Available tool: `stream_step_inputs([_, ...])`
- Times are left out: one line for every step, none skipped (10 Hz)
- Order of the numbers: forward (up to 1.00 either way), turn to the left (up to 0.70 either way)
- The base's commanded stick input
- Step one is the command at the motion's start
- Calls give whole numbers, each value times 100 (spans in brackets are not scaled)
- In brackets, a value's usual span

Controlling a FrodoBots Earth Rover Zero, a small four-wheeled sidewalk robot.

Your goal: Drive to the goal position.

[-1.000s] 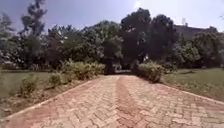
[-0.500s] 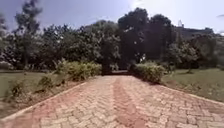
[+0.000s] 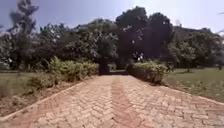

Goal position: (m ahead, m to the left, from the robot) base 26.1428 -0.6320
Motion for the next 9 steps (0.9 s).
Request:
stream_step_inputs([70, 0])
stream_step_inputs([70, 0])
stream_step_inputs([70, 0])
stream_step_inputs([70, 0])
stream_step_inputs([70, 0])
stream_step_inputs([70, 0])
stream_step_inputs([70, 0])
stream_step_inputs([70, 0])
stream_step_inputs([70, 0])
